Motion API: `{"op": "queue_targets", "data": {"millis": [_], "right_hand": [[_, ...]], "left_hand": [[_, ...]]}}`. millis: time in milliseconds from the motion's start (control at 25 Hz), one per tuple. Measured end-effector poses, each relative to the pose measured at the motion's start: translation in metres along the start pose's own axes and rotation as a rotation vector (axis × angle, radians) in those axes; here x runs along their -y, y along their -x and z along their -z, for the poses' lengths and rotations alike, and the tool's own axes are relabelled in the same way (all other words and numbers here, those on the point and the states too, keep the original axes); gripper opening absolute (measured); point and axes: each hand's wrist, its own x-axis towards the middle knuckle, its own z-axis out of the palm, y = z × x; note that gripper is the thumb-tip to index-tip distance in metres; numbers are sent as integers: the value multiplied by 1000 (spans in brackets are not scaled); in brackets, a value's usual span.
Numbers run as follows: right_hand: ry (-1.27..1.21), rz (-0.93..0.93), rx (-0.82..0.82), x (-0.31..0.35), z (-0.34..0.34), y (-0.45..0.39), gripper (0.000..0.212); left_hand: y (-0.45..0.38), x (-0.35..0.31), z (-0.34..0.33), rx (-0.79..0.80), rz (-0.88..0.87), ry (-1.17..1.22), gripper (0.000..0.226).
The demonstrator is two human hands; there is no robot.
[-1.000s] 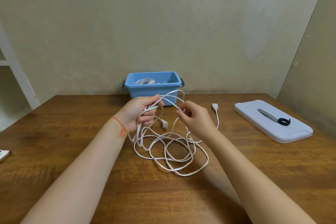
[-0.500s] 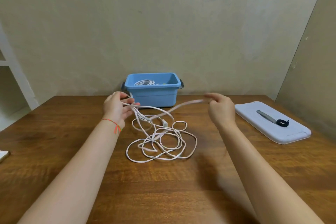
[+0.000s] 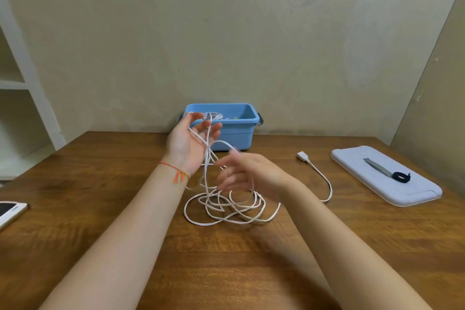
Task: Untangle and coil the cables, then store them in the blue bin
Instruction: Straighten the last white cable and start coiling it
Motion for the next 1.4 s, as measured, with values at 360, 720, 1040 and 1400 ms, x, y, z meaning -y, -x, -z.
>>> {"op": "queue_targets", "data": {"millis": [360,720,1040,1400], "right_hand": [[710,-26,-129,-13,-28,-17,15],[733,57,50,-17,-32,-22,7],[711,224,-923,19,38,-6,30],[-73,153,-426,25,16,-7,26]], "left_hand": [[-1,7,-6,-6,79,235,34],[-8,-5,12,139,68,199,37],[-22,-32,57,-429,-83,-382,27],[20,27,1,637,257,-1461,27]]}}
